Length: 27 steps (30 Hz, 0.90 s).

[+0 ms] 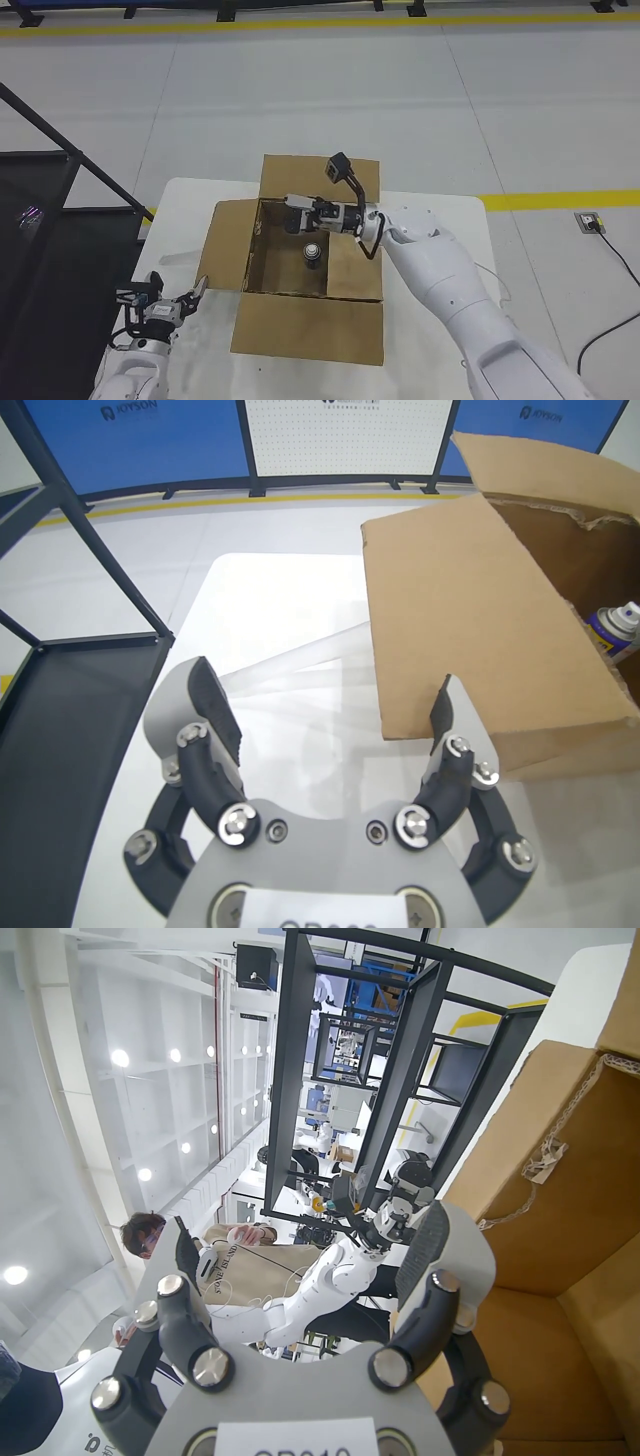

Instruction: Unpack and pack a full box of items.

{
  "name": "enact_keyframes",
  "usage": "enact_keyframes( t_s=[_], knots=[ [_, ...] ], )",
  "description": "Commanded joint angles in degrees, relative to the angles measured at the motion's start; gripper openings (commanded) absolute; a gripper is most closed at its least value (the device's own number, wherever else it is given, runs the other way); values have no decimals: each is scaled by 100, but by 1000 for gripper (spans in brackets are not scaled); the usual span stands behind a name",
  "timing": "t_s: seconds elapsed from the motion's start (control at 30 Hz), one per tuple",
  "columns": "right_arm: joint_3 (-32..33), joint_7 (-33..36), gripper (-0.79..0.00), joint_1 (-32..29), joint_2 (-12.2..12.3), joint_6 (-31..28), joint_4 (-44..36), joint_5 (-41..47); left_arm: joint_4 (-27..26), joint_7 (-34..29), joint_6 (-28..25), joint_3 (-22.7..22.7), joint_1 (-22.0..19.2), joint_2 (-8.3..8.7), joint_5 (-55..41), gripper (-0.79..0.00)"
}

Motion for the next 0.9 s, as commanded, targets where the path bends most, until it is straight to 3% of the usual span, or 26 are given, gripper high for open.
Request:
enact_keyframes(
  t_s=[0.0,0.3,0.43,0.67,0.87],
  knots=[
    [-28,92,0,35,-5,33,1,-81,-289,5,25,-85,151,-1,-79,0],
    [-64,514,0,35,70,-222,-117,-535,-1759,126,223,-491,883,-16,-262,0],
    [36,479,0,-80,165,-325,-333,-687,-2280,131,65,-561,1089,-24,-391,0],
    [486,391,0,-474,498,-414,-1023,-926,-2663,-219,-285,-262,950,-29,-397,0],
    [838,381,0,-807,707,-306,-1546,-1035,-2693,-308,-60,158,773,-69,-318,0]
  ],
)
